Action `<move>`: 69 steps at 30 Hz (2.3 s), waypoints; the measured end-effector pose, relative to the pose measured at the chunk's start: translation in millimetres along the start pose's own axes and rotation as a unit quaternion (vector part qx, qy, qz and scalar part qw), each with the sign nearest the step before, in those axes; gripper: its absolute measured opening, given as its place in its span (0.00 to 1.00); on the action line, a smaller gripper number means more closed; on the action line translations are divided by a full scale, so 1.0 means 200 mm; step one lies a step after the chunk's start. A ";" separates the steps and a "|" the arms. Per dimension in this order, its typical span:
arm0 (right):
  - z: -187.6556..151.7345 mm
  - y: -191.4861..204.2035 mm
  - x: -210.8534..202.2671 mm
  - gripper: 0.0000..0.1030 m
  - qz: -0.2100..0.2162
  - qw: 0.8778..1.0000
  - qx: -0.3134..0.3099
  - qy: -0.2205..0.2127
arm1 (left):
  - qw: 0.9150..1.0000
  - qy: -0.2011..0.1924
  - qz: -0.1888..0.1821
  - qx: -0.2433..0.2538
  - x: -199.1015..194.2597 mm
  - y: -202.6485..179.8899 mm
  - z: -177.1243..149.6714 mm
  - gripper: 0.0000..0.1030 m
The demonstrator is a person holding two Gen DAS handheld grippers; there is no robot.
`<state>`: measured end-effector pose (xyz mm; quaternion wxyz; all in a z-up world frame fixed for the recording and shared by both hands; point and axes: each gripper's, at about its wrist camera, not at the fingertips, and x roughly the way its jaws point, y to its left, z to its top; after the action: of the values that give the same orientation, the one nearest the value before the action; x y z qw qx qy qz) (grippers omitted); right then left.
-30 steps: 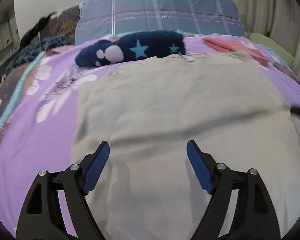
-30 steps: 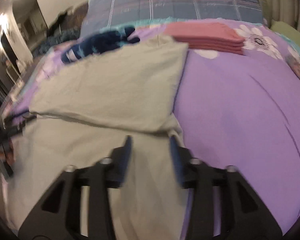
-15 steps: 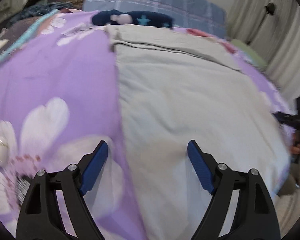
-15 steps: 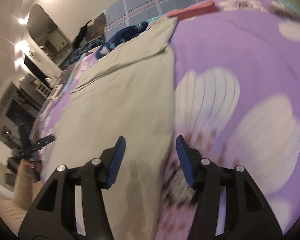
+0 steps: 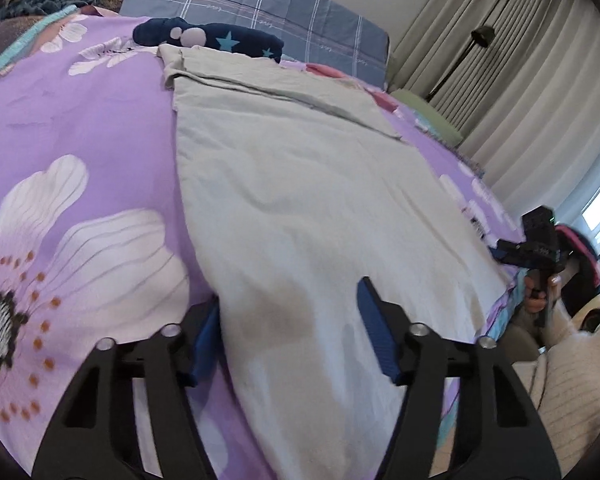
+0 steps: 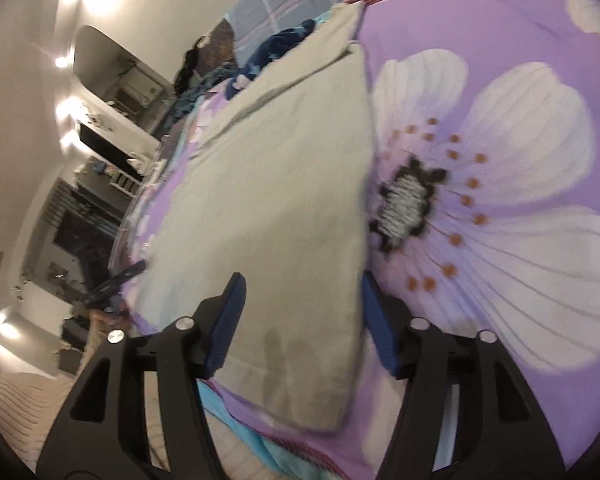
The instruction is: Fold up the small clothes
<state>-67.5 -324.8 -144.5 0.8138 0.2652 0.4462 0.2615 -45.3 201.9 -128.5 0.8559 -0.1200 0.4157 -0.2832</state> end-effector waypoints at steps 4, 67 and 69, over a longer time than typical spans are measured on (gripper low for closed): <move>0.04 0.04 0.08 0.60 -0.001 1.000 -0.015 -0.004 | 1.000 -0.009 -0.006 0.001 0.07 0.05 0.06 0.44; 1.03 -0.17 0.56 0.17 -0.068 0.993 0.060 -0.074 | 0.986 -0.057 0.089 -0.128 0.43 0.40 0.80 0.19; 1.02 -0.14 0.53 0.14 -0.062 0.994 0.046 -0.078 | 0.987 -0.053 0.088 -0.125 0.39 0.38 0.78 0.19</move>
<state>164.0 -315.1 -131.5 0.8478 0.2937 0.4083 0.1682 144.6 213.7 -115.1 0.8767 -0.2032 0.4111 -0.1456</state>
